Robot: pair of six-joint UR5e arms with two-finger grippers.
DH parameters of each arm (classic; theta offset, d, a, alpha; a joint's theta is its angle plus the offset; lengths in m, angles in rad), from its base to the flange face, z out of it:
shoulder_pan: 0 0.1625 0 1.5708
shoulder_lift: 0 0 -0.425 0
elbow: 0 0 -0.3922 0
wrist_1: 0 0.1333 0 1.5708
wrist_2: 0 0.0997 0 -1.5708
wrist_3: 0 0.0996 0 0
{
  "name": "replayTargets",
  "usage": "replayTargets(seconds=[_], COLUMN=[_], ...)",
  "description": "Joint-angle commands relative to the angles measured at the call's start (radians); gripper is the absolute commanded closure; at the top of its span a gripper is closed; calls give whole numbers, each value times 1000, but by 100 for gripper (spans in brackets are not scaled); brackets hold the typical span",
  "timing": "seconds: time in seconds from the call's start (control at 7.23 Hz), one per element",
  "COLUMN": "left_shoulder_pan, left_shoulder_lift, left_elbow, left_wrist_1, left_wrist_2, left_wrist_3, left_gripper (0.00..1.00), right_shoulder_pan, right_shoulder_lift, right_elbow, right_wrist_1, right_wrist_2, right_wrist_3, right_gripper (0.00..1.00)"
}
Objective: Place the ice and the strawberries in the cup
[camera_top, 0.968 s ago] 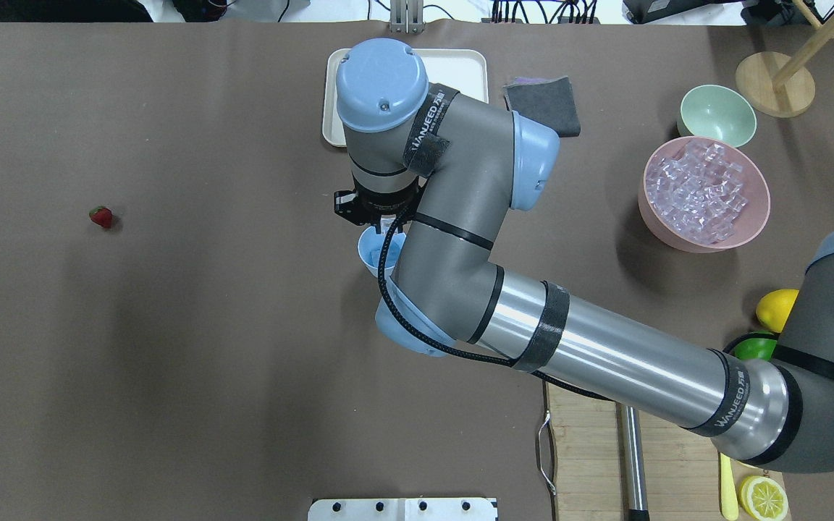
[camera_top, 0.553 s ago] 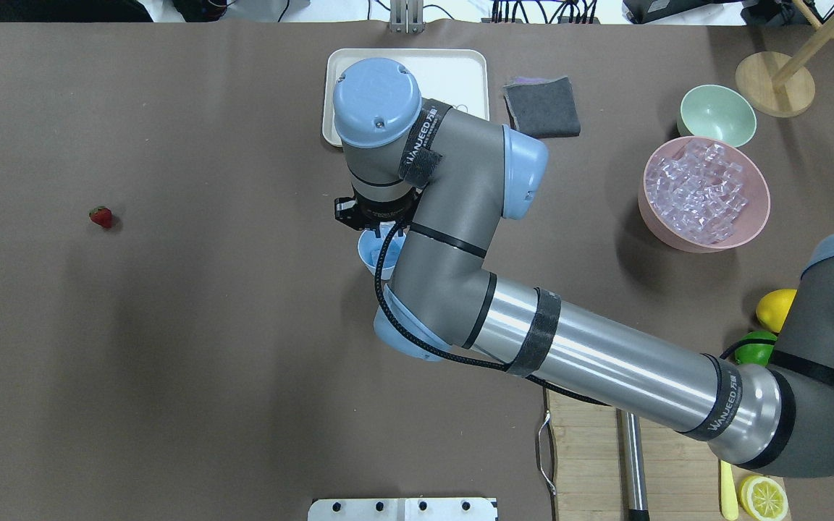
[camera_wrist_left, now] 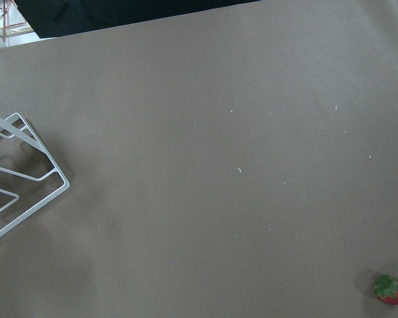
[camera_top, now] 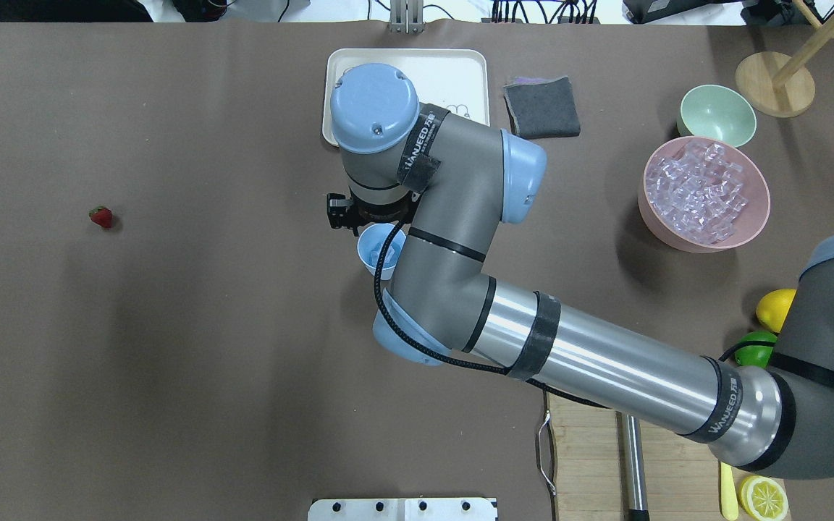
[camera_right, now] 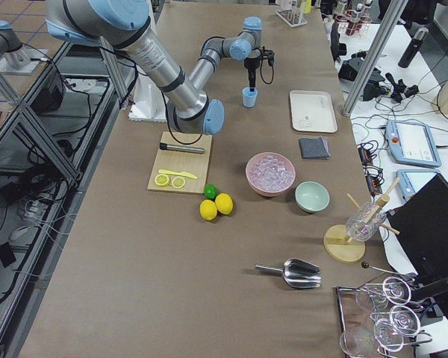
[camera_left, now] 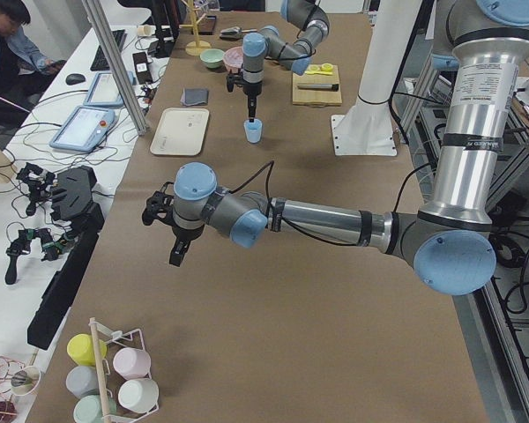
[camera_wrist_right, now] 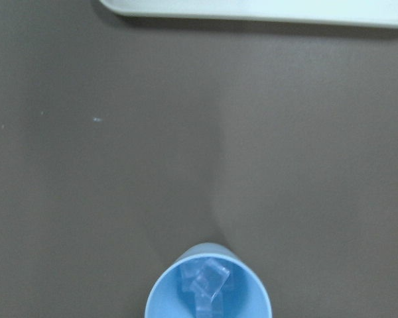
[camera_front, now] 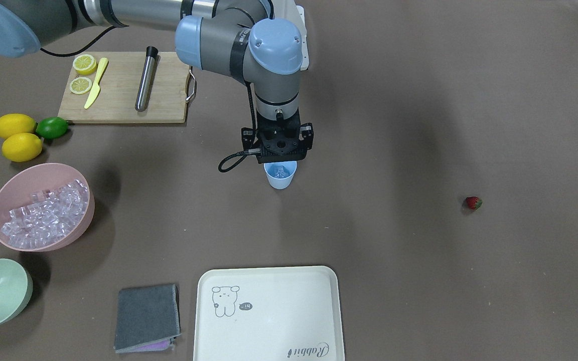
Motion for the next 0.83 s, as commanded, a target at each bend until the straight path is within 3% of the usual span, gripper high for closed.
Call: replayTargets(seconds=[0.0, 0.41, 0.69], left_shoulder_pan=[0, 29, 31], left_shoulder_lift=[0, -11, -12], left_elbow=[16, 17, 23], left_wrist_1=[0, -2, -2], left_wrist_2=[-2, -2, -2], left_wrist_3=[2, 2, 4], left_gripper=[2, 2, 2], right_shoulder_pan=[144, 377, 541], right_shoulder_lift=[-41, -216, -386], right_elbow=[3, 3, 52], right_wrist_1=[-4, 0, 0], right_wrist_2=[92, 195, 287], right_wrist_3=[-114, -431, -687], right_gripper=[2, 2, 2])
